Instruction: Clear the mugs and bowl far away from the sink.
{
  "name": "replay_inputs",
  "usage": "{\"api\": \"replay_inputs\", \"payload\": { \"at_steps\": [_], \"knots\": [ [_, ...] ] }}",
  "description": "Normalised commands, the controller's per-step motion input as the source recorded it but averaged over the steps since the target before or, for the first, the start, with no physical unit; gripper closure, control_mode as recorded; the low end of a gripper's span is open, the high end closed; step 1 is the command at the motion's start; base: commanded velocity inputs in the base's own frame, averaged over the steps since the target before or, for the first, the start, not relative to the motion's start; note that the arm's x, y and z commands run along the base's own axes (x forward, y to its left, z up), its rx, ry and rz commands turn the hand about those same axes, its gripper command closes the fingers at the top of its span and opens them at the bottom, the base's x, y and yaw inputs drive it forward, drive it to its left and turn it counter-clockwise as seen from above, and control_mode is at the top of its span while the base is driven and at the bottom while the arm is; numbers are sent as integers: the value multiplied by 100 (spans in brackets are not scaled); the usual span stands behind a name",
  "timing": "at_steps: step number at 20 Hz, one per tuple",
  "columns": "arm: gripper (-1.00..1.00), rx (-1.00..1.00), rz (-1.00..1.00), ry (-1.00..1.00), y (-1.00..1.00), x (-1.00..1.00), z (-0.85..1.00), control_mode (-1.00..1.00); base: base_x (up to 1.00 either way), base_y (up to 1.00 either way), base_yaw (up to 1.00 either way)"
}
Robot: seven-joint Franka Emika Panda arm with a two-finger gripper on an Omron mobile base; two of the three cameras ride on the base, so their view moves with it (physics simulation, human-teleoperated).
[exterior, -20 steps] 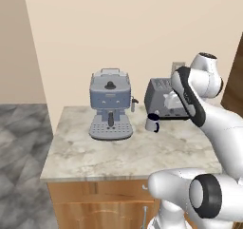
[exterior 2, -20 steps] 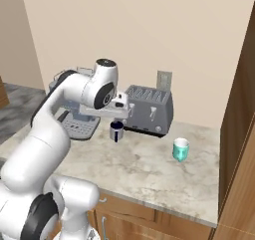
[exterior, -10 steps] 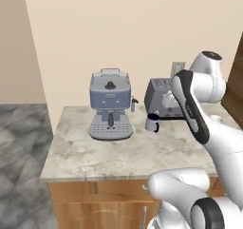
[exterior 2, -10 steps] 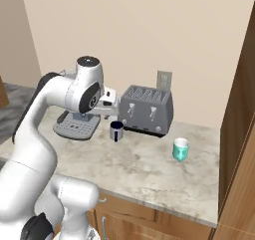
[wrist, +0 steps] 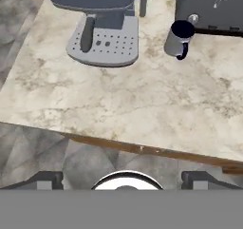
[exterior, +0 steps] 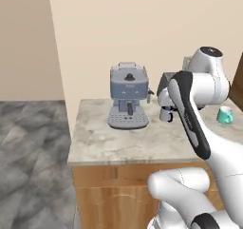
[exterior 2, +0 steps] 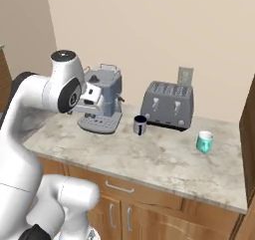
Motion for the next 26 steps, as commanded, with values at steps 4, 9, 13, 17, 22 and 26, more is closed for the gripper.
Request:
{"api": "replay_inputs", "payload": {
  "at_steps": [4,9,13,17,22,26],
  "knots": [
    [-100,0,0,0,0,0,0,100,-61,100,0],
    [-100,0,0,0,0,0,0,100,-29,100,3],
    [-100,0,0,0,0,0,0,100,-14,100,4],
    [-100,0,0,0,0,0,0,100,-2,100,30],
    [-100,0,0,0,0,0,0,100,0,100,50],
    [-100,0,0,0,0,0,0,100,0,100,58]
  ]
}}
